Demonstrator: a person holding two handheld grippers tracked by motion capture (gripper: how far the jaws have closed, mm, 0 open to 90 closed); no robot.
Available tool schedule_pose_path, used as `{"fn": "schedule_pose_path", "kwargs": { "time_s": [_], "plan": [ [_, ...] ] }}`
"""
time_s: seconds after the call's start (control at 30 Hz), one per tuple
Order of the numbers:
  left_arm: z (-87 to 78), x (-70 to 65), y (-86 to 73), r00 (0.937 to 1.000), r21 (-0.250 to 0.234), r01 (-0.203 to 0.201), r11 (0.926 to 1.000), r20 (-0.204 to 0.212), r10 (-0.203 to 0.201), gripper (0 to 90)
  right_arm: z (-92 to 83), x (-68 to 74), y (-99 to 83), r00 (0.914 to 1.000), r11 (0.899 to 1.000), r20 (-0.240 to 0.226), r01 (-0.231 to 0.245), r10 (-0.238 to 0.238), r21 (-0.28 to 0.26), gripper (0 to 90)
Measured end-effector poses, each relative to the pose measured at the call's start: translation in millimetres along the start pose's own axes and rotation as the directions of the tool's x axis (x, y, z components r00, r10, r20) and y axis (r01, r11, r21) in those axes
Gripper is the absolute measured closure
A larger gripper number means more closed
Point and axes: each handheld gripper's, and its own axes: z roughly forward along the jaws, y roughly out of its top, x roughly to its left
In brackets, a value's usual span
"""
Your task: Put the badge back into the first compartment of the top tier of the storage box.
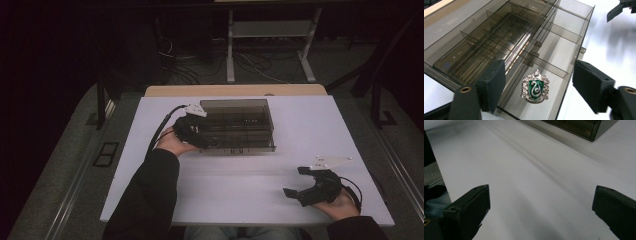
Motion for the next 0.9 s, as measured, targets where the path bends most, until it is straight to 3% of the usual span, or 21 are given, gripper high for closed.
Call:
{"fn": "schedule_pose_path", "kwargs": {
  "time_s": [0.33,0.47,0.9],
  "plan": [
    [-10.9,-3.1,-0.7,0.9995,-0.015,0.020,0.9997,0.023,-0.020,7.2,-0.6,-0.8,0.1,1.0000,1.000,-0.003,-0.003,0.003,-0.004,1.3],
    [-13.2,-7.2,-2.2,0.9997,-0.017,0.022,0.9996,0.010,-0.022,0.4,-0.6,-0.8,0.2,1.0000,1.000,-0.004,-0.006,0.006,-0.005,1.3],
    [-26.6,-14.7,-16.8,0.9989,-0.053,0.021,0.9984,-0.041,-0.023,0.0,-1.1,-0.8,0.2,1.0000,1.000,-0.003,-0.005,0.005,-0.009,1.3]
  ]
}}
